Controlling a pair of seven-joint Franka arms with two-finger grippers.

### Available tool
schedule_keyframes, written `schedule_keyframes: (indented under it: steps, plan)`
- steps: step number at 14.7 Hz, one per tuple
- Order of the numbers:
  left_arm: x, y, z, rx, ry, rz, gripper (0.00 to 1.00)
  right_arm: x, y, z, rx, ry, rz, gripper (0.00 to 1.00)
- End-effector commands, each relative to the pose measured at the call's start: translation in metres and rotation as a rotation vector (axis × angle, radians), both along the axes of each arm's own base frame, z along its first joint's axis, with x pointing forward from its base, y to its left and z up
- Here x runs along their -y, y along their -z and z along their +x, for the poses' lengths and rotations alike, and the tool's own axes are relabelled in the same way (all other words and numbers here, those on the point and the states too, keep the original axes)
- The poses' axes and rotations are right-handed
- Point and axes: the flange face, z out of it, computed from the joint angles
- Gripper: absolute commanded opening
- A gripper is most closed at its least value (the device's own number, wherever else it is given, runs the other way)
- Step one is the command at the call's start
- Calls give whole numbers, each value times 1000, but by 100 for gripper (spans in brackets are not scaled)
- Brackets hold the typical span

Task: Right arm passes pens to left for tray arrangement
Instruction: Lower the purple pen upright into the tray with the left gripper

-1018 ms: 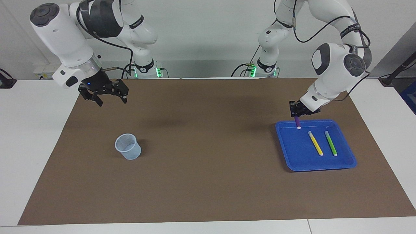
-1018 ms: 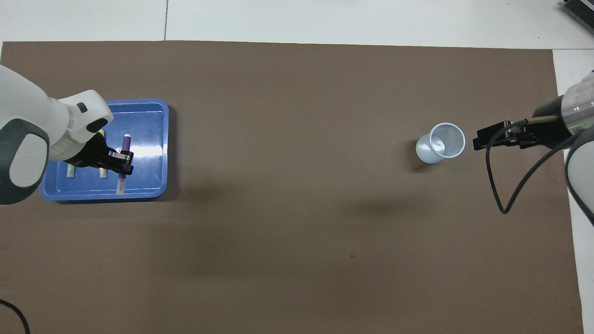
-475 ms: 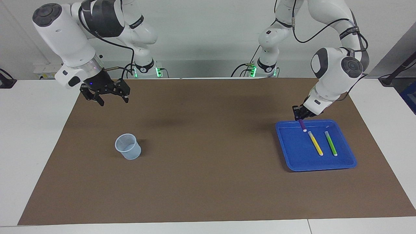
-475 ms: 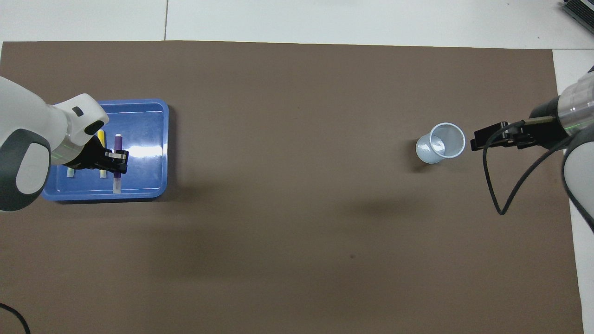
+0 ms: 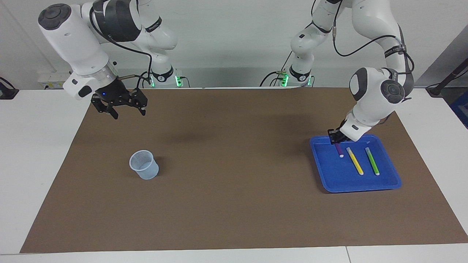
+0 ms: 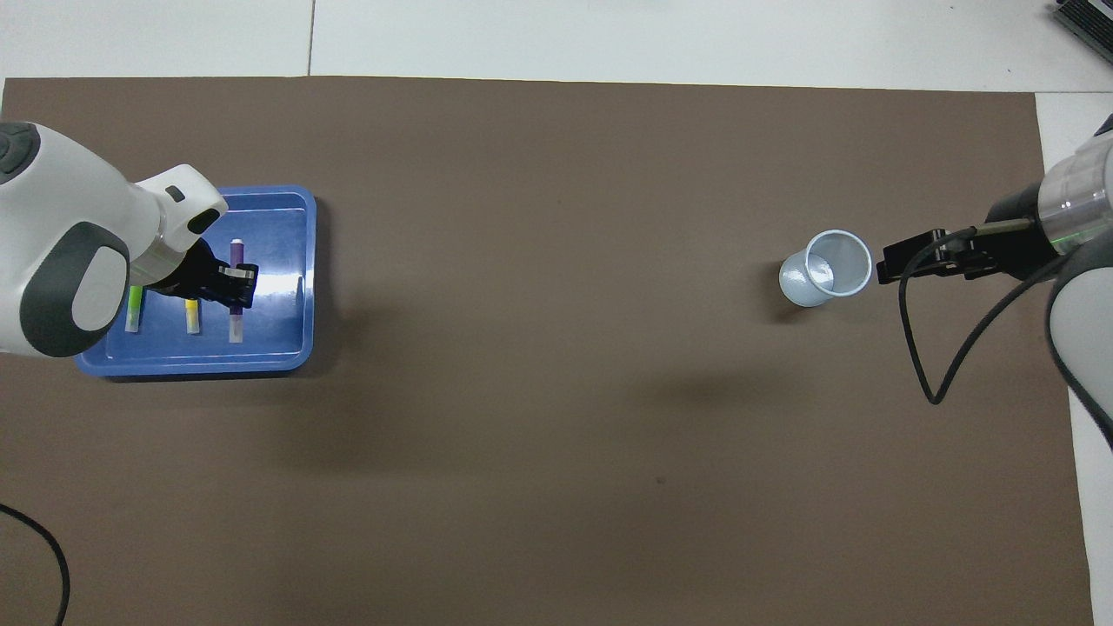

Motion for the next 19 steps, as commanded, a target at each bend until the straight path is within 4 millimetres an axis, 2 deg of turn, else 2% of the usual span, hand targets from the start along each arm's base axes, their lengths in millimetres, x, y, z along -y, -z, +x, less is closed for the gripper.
schedule_keyframes:
  steps: [1, 5, 9, 19]
  plan:
    - [-6, 17, 27, 7, -11, 16, 0, 2, -1, -6, -6, -15, -25, 100]
    - [4, 35, 28, -14, -40, 12, 0, 2, -1, -6, -6, -15, -25, 100]
    - [4, 52, 21, -30, -79, 31, 0, 1, -1, -6, -5, -17, -25, 100]
    - [4, 78, 14, 13, -69, 60, 0, 1, 0, -6, -5, -16, -25, 100]
